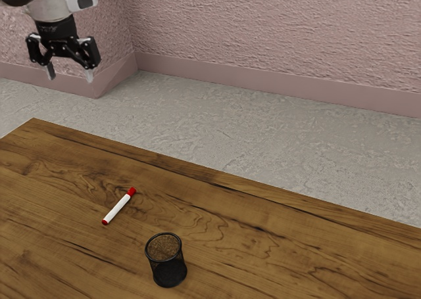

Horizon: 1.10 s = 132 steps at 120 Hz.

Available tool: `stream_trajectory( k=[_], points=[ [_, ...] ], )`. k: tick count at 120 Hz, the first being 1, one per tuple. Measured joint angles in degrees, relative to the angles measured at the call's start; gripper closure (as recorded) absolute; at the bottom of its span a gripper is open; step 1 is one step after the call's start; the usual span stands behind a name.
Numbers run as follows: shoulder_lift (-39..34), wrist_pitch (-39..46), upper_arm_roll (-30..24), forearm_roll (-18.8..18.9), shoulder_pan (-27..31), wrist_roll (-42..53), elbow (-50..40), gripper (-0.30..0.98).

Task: Put the marker into the pen holder.

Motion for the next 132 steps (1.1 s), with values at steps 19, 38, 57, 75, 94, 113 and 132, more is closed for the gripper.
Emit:
stream_trajectory(
  k=[19,38,57,75,94,113,132],
  points=[
    [-2.2,0.6,-0.2,0.1,0.6,-3.0,-3.6,0.00],
    [-3.1,6.9,0.1,0.2,0.7,-5.4,-16.3,0.00],
    [-1.5,19.9,0.3,-0.7,0.7,-7.2,-30.9,0.00],
    [3.5,29.9,0.2,-1.0,0.7,-8.2,-36.0,0.00],
    [8.6,37.3,0.2,-1.2,0.6,-7.7,-36.4,0.00],
    [13.4,42.8,0.2,-2.0,3.0,-5.2,-35.8,0.00],
    [19.0,45.5,0.0,-3.9,4.5,-1.2,-31.5,0.00]
  ],
)
